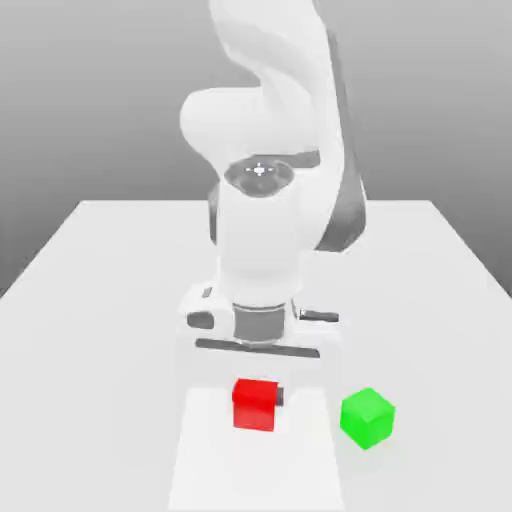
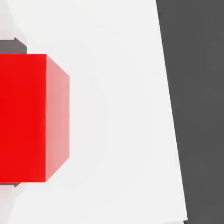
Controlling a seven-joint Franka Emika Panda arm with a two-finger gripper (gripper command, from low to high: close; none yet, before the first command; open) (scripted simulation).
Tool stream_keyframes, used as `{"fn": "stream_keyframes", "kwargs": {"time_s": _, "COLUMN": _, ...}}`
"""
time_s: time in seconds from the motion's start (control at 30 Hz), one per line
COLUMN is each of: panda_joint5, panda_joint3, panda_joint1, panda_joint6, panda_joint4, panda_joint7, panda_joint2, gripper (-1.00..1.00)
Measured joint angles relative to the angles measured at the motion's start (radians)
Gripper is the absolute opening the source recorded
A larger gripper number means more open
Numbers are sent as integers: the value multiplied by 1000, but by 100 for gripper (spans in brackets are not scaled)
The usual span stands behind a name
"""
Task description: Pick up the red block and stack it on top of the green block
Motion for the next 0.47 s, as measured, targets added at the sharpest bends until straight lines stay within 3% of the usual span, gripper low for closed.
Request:
{"fn": "stream_keyframes", "kwargs": {"time_s": 0.17, "panda_joint5": 19, "panda_joint3": 102, "panda_joint1": 158, "panda_joint6": -73, "panda_joint4": -5, "panda_joint7": 195, "panda_joint2": -78, "gripper": -100}}
{"fn": "stream_keyframes", "kwargs": {"time_s": 0.33, "panda_joint5": -49, "panda_joint3": 84, "panda_joint1": 171, "panda_joint6": 66, "panda_joint4": 2, "panda_joint7": 272, "panda_joint2": 69, "gripper": -100}}
{"fn": "stream_keyframes", "kwargs": {"time_s": 0.37, "panda_joint5": -65, "panda_joint3": 76, "panda_joint1": 176, "panda_joint6": 95, "panda_joint4": 3, "panda_joint7": 284, "panda_joint2": 100, "gripper": 100}}
{"fn": "stream_keyframes", "kwargs": {"time_s": 0.47, "panda_joint5": -65, "panda_joint3": 76, "panda_joint1": 176, "panda_joint6": 95, "panda_joint4": 3, "panda_joint7": 284, "panda_joint2": 100, "gripper": 100}}
